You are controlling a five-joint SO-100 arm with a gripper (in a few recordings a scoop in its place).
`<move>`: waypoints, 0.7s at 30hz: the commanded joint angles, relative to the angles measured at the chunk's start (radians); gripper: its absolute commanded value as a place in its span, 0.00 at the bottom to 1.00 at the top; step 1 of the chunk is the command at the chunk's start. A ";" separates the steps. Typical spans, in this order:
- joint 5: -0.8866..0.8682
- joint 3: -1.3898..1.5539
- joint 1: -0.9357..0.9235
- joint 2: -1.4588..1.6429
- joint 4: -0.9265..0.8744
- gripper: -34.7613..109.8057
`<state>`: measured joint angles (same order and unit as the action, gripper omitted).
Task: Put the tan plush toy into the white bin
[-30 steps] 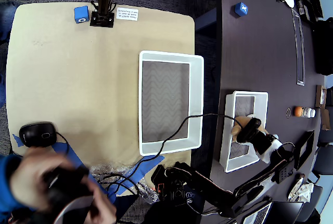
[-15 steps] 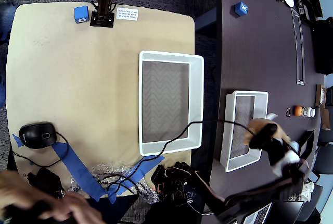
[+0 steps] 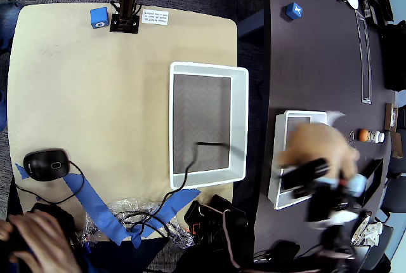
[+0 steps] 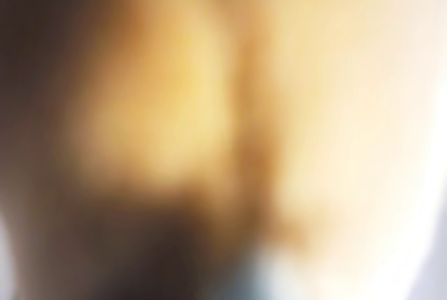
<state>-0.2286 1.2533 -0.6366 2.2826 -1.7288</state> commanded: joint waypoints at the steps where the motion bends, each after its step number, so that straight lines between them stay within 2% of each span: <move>1: 0.123 0.084 0.206 0.146 -0.009 0.24; 11: 0.267 0.295 0.569 0.218 -0.009 0.24; 16: 0.272 0.360 0.660 0.210 -0.009 0.24; 21: 0.272 0.433 0.675 0.176 -0.006 0.24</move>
<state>0.0261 1.6782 0.0215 2.4605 -1.7288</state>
